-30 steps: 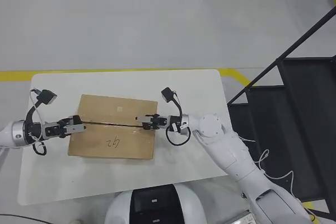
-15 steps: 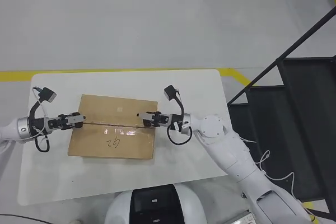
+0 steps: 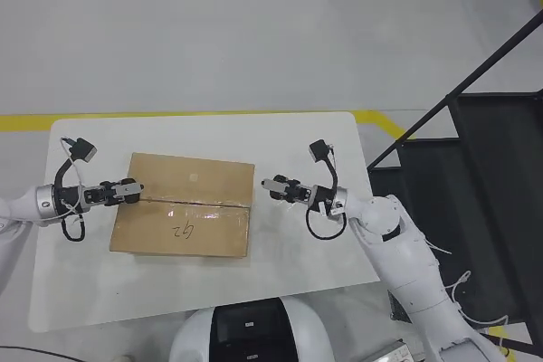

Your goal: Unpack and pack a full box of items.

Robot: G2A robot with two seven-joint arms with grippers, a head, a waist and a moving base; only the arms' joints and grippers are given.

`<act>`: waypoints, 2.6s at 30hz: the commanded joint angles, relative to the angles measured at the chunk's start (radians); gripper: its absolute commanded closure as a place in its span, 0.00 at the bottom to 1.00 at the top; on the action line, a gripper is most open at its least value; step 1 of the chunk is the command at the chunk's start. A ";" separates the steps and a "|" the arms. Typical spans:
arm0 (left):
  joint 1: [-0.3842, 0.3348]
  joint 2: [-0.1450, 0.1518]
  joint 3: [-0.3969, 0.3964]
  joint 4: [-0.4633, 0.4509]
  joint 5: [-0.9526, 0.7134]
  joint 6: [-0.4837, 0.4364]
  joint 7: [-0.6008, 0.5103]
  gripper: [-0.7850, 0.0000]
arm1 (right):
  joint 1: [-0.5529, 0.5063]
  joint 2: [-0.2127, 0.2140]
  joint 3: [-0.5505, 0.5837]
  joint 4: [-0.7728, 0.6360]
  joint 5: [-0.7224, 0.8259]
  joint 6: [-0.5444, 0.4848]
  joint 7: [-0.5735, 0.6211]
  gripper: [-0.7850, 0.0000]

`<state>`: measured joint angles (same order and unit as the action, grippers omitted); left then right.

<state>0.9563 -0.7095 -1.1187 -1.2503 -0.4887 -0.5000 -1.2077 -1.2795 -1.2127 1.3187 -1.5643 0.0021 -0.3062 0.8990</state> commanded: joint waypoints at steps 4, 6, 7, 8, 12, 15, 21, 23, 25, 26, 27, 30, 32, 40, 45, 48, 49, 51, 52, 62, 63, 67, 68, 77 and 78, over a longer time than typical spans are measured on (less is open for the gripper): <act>0.000 0.000 0.000 0.000 0.000 0.000 0.000 0.00 | -0.043 0.032 0.084 -0.013 -0.185 -0.011 0.100 0.00; 0.000 0.000 0.000 0.000 0.000 0.000 0.000 0.00 | -0.030 0.039 0.078 -0.011 -0.261 -0.039 0.124 0.00; 0.000 0.000 0.000 0.000 0.000 0.000 0.000 0.00 | -0.020 0.042 0.069 -0.005 -0.319 -0.052 0.135 0.00; 0.000 0.000 0.000 0.000 0.000 0.000 0.000 0.00 | -0.008 0.044 0.053 0.002 -0.375 -0.060 0.153 0.00; 0.000 0.000 0.000 0.000 0.000 0.000 0.000 0.00 | 0.046 0.047 -0.010 0.021 -0.577 -0.090 0.136 0.00; 0.000 0.000 0.000 0.000 0.000 0.000 0.000 0.00 | 0.061 0.047 -0.039 0.028 -0.657 -0.099 0.098 0.00; 0.000 0.000 0.000 0.000 0.000 0.000 0.000 0.00 | 0.061 0.047 -0.039 0.028 -0.657 -0.099 0.098 0.00; 0.000 0.000 0.000 0.000 0.000 0.000 0.000 0.00 | 0.061 0.047 -0.039 0.028 -0.657 -0.099 0.098 0.00; 0.000 0.000 0.000 0.000 0.000 0.000 0.000 0.00 | 0.061 0.047 -0.039 0.028 -0.657 -0.099 0.098 0.00; 0.000 0.000 0.000 0.000 0.000 0.000 0.000 0.00 | 0.061 0.047 -0.039 0.028 -0.657 -0.099 0.098 0.00; 0.000 0.000 0.000 0.000 0.000 0.000 0.000 0.00 | 0.061 0.047 -0.042 0.028 -0.665 -0.098 0.098 0.00; 0.000 0.000 0.000 0.000 0.000 0.000 0.000 0.00 | 0.080 0.048 -0.060 0.040 -0.749 -0.077 0.084 0.00; 0.000 0.000 0.000 0.000 0.000 0.000 0.000 0.00 | 0.103 0.049 -0.072 0.068 -0.833 -0.056 0.057 0.00; 0.000 0.000 0.000 0.000 0.000 0.000 0.000 0.00 | 0.197 0.039 -0.147 0.274 -1.004 -0.053 -0.097 0.45; 0.000 0.000 0.000 0.000 0.000 0.000 0.000 0.00 | 0.263 0.020 -0.207 0.393 -1.025 -0.022 -0.159 0.53; 0.000 0.000 0.000 0.000 0.000 0.000 0.000 0.00 | 0.292 0.009 -0.245 0.443 -1.061 0.004 -0.179 0.53; 0.000 0.000 0.000 0.000 0.000 0.000 0.000 0.00 | 0.299 0.006 -0.256 0.456 -1.069 0.012 -0.184 0.53; 0.000 0.000 0.000 0.000 0.000 0.000 0.000 0.00 | 0.310 0.000 -0.278 0.475 -1.095 0.029 -0.184 0.44; 0.000 0.000 0.000 0.000 0.000 0.000 0.000 0.00 | 0.313 -0.002 -0.286 0.481 -1.102 0.034 -0.186 0.35; 0.000 0.000 0.000 0.000 0.000 0.000 0.000 0.00 | 0.325 -0.012 -0.320 0.499 -1.176 0.086 -0.193 0.38; 0.000 0.000 0.000 0.000 0.000 0.000 0.000 0.00 | 0.325 -0.013 -0.322 0.500 -1.176 0.088 -0.192 0.40; 0.000 0.000 0.000 0.000 0.000 0.000 0.000 0.00 | 0.326 -0.014 -0.319 0.495 -1.171 0.085 -0.187 0.39; 0.000 0.000 0.000 0.000 0.000 0.000 0.000 0.00 | 0.322 -0.013 -0.308 0.489 -1.152 0.085 -0.190 0.39; 0.000 0.000 0.000 0.000 0.000 0.000 0.000 0.00 | 0.236 0.028 -0.168 0.336 -1.074 0.012 -0.103 0.14; 0.000 0.000 0.000 0.000 0.000 0.000 0.000 0.00 | 0.226 0.031 -0.147 0.327 -1.027 -0.013 -0.096 0.13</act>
<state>0.9562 -0.7096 -1.1188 -1.2503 -0.4886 -0.5000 -1.2076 -1.0423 -1.1852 1.1483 -1.2262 -1.0802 -0.2911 0.7939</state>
